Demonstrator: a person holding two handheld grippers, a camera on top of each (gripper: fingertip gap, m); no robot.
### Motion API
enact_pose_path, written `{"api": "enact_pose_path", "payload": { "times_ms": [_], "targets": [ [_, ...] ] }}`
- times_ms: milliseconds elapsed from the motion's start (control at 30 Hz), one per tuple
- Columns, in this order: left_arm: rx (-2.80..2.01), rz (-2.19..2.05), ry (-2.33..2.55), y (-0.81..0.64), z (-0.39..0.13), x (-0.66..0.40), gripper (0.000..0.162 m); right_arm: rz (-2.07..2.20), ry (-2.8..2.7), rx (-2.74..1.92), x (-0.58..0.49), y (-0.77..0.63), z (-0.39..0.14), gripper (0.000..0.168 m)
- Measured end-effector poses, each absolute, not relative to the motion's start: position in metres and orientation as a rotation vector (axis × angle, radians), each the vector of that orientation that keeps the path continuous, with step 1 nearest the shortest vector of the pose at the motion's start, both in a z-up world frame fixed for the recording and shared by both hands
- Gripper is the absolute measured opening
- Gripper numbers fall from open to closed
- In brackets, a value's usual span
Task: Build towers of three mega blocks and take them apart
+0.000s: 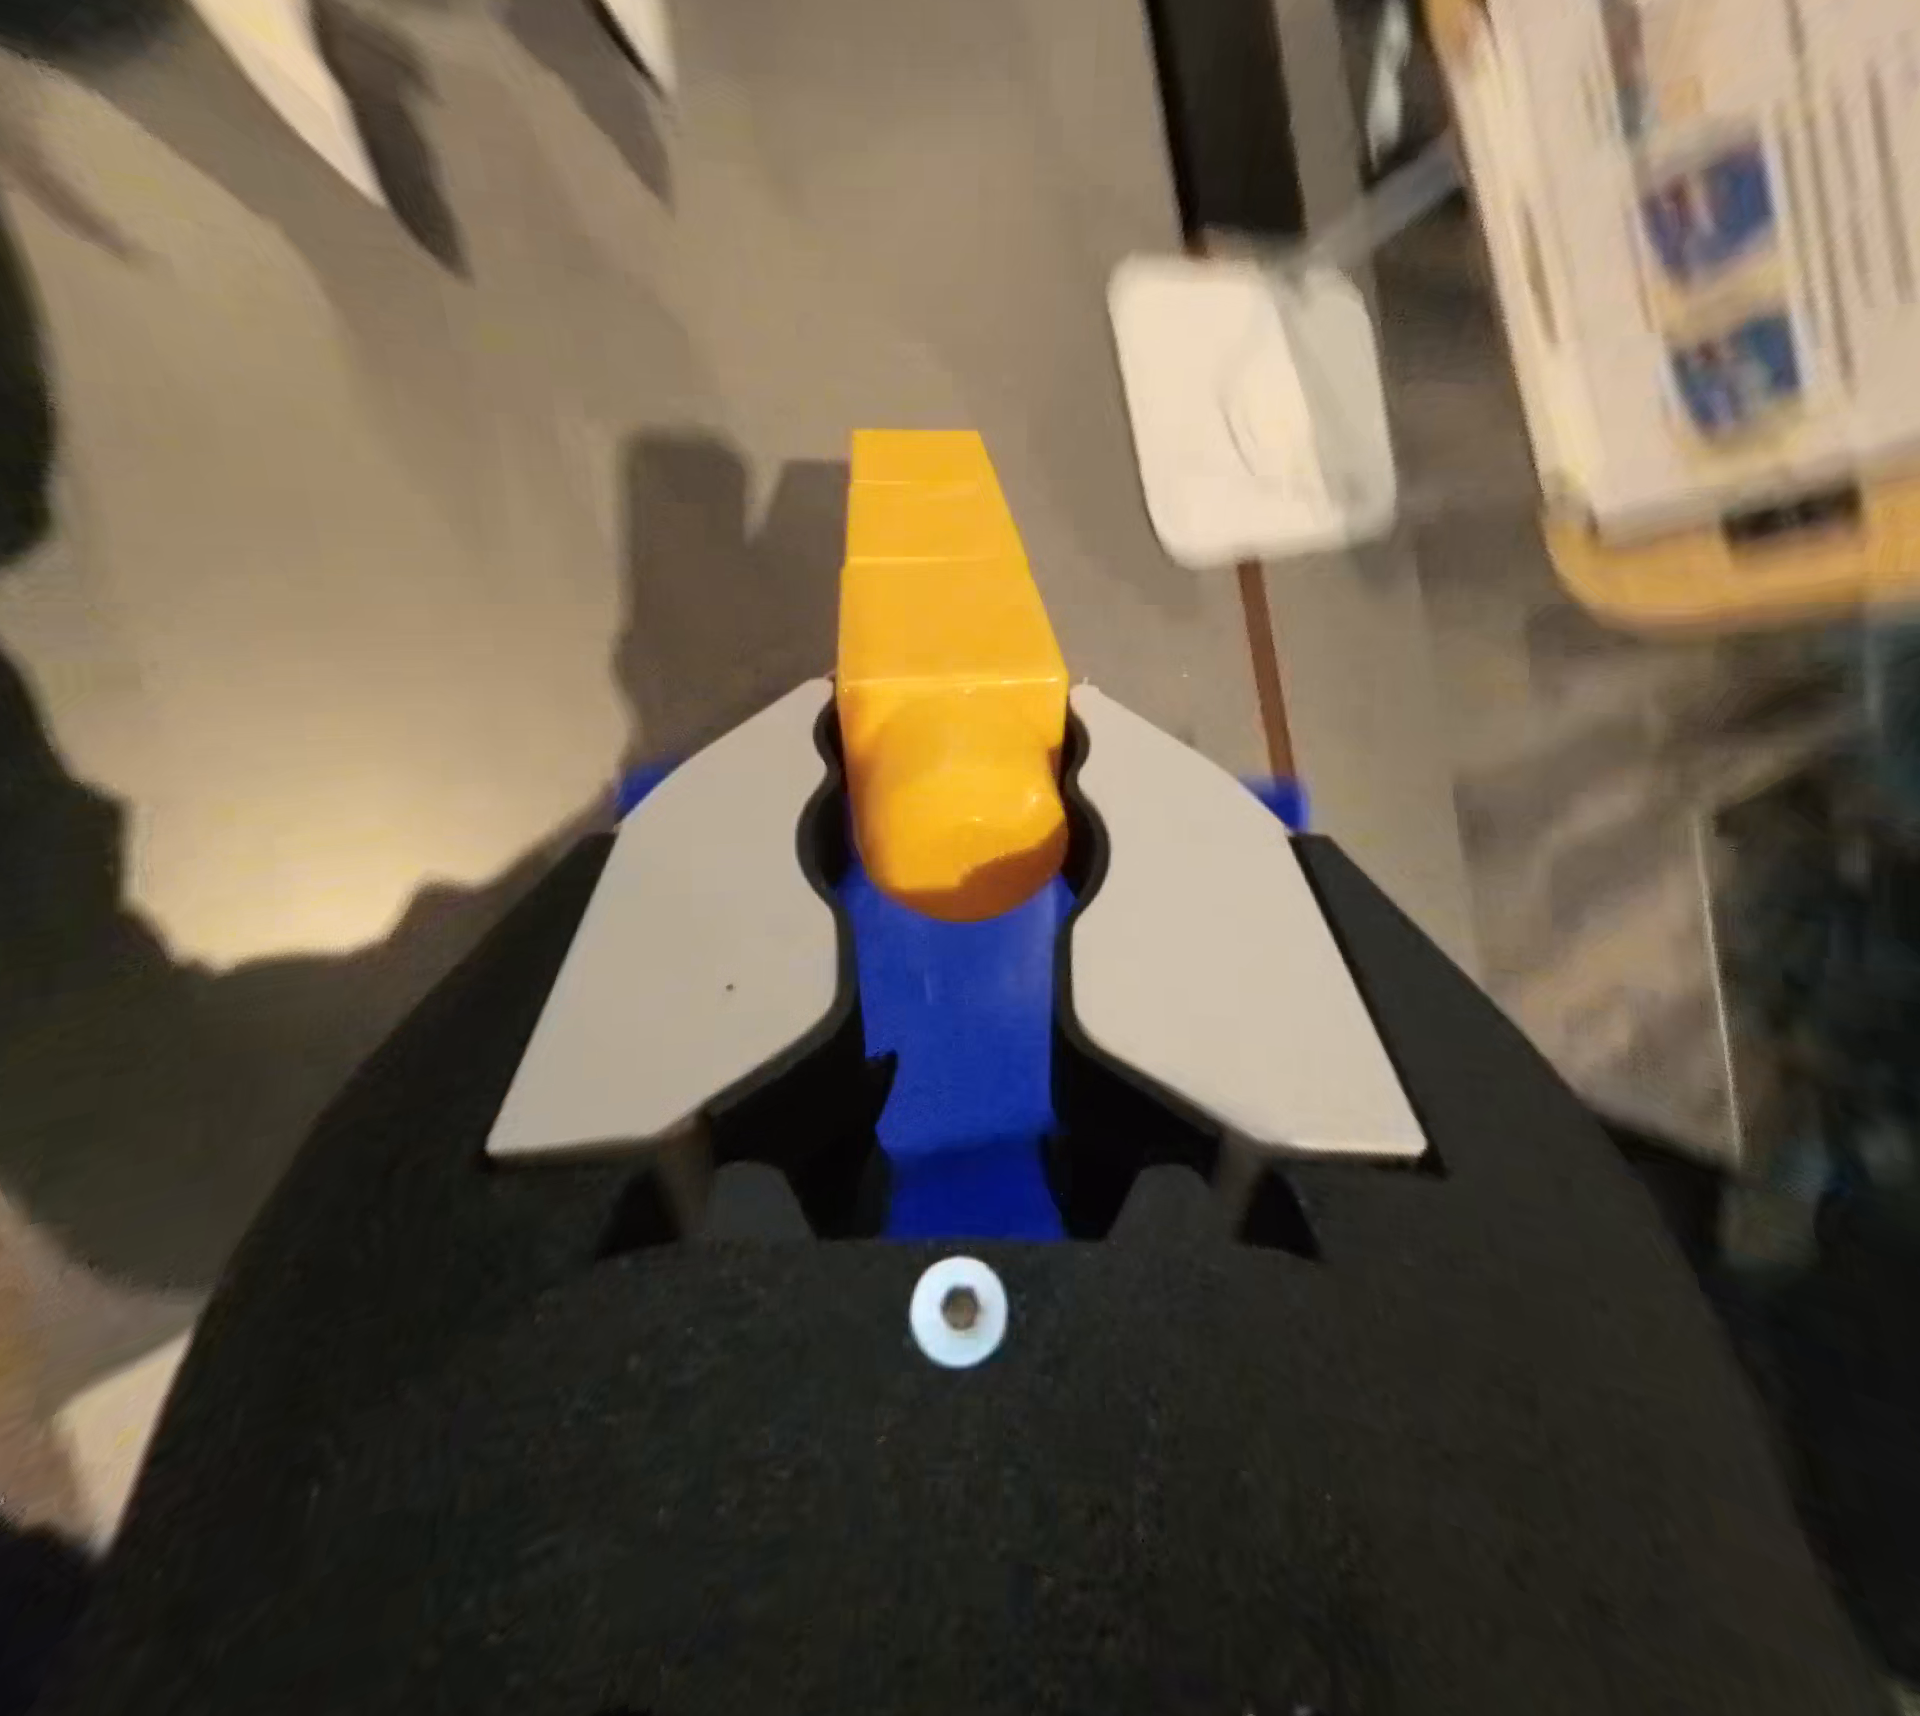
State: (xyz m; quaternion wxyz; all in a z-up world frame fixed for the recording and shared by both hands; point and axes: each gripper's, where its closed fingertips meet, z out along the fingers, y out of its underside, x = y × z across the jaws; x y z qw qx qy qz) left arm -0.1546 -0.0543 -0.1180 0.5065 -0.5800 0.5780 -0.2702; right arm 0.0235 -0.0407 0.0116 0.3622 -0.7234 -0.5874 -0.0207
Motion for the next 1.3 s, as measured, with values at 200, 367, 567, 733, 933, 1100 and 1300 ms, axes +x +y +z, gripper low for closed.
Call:
{"api": "enact_pose_path", "payload": {
  "times_ms": [200, 367, 567, 733, 933, 1100, 1300],
  "targets": [
    [-1.328, -0.965, 1.051, -0.042, -0.104, -0.162, 0.05, -0.273, -1.403, -2.397, 0.165, 0.011, -0.015, 0.037],
    [-1.327, -1.14, 0.779, -0.021, -0.103, -0.186, 0.047, -0.409, -1.514, -2.557, 0.207, 0.062, -0.072, 0.037],
    [-1.358, -1.131, 0.76, -0.014, -0.11, -0.189, 0.045, -0.28, -1.563, -2.658, 0.211, 0.092, -0.115, 0.038],
    [-1.365, -1.1, 0.826, -0.018, -0.114, -0.182, 0.044, -0.242, -1.624, -2.672, 0.208, 0.104, -0.13, 0.038],
    [-1.366, -1.098, 0.844, -0.02, -0.115, -0.18, 0.046, -0.259, -1.661, -2.703, 0.211, 0.109, -0.138, 0.038],
    [-1.368, -1.104, 0.848, -0.02, -0.115, -0.179, 0.048, -0.231, -1.629, -2.682, 0.207, 0.113, -0.139, 0.045],
    [-1.374, -1.095, 0.853, -0.02, -0.116, -0.178, 0.056, -0.252, -1.537, -2.683, 0.215, 0.11, -0.128, 0.061]
  ]
}}
